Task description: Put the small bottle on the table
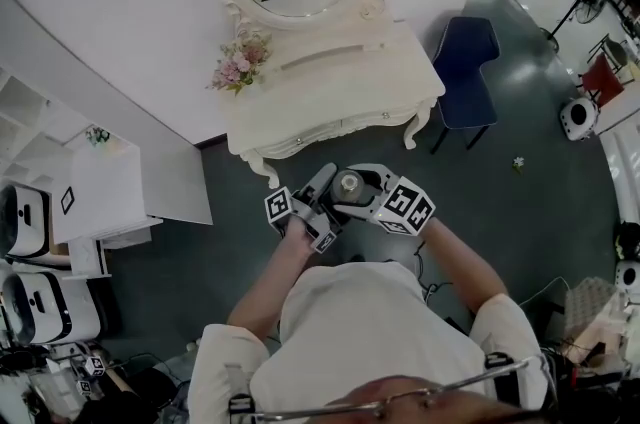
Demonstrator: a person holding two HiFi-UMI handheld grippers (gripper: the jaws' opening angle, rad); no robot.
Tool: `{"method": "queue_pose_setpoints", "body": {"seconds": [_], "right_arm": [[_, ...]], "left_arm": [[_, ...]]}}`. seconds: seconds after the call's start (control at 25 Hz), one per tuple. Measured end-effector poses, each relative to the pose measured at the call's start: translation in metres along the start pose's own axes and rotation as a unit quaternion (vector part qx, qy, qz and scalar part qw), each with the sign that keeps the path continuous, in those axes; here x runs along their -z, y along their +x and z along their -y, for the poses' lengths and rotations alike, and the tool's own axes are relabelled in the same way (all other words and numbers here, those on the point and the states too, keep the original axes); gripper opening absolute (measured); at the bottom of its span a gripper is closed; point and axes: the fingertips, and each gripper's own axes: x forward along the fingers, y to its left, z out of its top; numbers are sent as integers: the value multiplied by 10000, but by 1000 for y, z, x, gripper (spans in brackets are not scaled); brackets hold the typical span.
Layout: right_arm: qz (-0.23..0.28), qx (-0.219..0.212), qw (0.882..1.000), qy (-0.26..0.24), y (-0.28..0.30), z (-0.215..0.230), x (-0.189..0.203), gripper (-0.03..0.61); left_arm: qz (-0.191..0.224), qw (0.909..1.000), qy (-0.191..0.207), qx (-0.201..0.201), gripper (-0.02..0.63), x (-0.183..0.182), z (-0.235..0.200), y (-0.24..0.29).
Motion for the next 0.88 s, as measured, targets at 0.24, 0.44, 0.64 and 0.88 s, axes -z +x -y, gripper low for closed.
{"method": "queue_pose_setpoints", "body": {"seconds": [0.24, 0.44, 0.64, 0.88], "right_arm": [[-36, 72, 9999, 79, 8, 42, -1, 342], [-49, 174, 9998, 108, 23, 87, -15, 342], [-31, 277, 9994, 200, 46, 133, -31, 342], [-32, 459, 9985, 291, 80, 185, -49, 341]], "left_arm": [[-124, 9998, -50, -110, 322, -29, -8, 31], [-240, 9996, -87, -121, 322, -66, -2, 63], [-357, 9991, -133, -207, 322, -111, 5, 90], [-555, 9978, -211, -292, 322, -168, 13, 118]]}}
